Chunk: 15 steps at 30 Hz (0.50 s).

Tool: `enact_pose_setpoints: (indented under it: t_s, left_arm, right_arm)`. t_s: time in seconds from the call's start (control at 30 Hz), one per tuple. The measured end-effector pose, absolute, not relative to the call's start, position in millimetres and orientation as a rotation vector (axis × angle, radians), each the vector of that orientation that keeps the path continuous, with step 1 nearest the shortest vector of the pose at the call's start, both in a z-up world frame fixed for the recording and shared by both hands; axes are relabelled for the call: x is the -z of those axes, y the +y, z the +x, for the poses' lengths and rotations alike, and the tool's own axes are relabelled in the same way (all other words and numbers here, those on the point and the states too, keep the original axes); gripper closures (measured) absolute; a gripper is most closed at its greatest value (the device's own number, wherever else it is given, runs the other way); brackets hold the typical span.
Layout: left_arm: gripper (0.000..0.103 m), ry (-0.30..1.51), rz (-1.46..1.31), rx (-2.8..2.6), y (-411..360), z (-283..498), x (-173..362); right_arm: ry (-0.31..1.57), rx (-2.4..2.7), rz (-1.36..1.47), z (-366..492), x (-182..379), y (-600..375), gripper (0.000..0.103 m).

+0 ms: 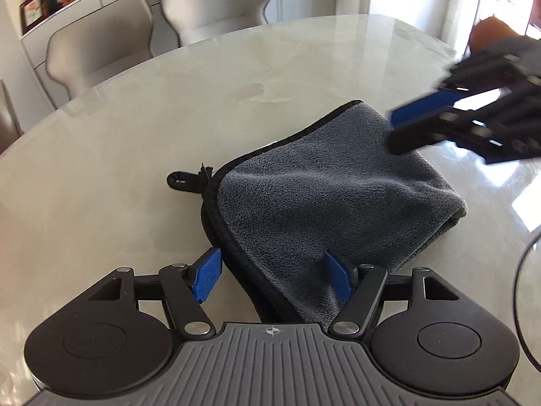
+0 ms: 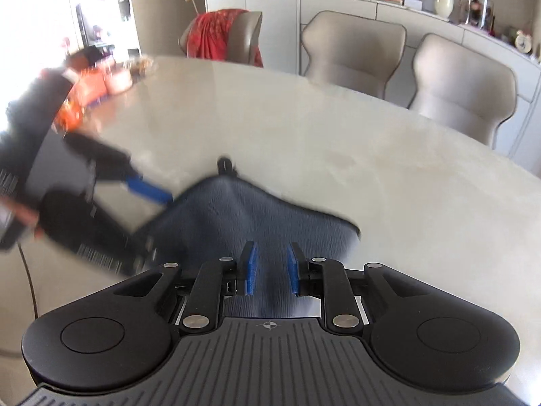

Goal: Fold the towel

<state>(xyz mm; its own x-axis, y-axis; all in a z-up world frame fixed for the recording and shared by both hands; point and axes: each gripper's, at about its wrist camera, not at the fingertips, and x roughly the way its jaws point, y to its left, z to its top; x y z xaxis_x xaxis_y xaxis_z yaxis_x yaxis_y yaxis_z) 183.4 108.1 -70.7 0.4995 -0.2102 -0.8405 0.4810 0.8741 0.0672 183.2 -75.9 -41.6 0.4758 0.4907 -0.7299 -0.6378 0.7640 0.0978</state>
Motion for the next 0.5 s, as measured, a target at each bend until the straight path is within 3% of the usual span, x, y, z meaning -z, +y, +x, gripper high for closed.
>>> enact_pose_setpoints:
  t_s: [0.2,0.3,0.33,0.37,0.5]
  left_arm:
    - [0.026,0.970,0.315,0.443,117.3,192.9,73.2]
    - [0.023,0.979,0.291,0.438,122.8,195.3,75.6]
    - [0.023,0.980,0.288,0.437,124.0,195.5,76.0]
    - [0.023,0.977,0.300,0.435,123.0,194.4,74.8]
    - [0.026,0.898,0.335,0.457,112.8,186.3,55.9]
  right_arm:
    - [0.908,-0.648,-0.284,215.0,74.7,-77.7,0.084]
    - [0.919,-0.576,-0.256,215.8,75.2,-96.4,0.090]
    - [0.923,-0.548,-0.257,215.4,75.5,-101.7,0.078]
    - [0.930,-0.518,-0.245,214.6,74.5,-108.0,0.075]
    - [0.882,-0.548,-0.226,192.9,55.9,-112.2,0.074]
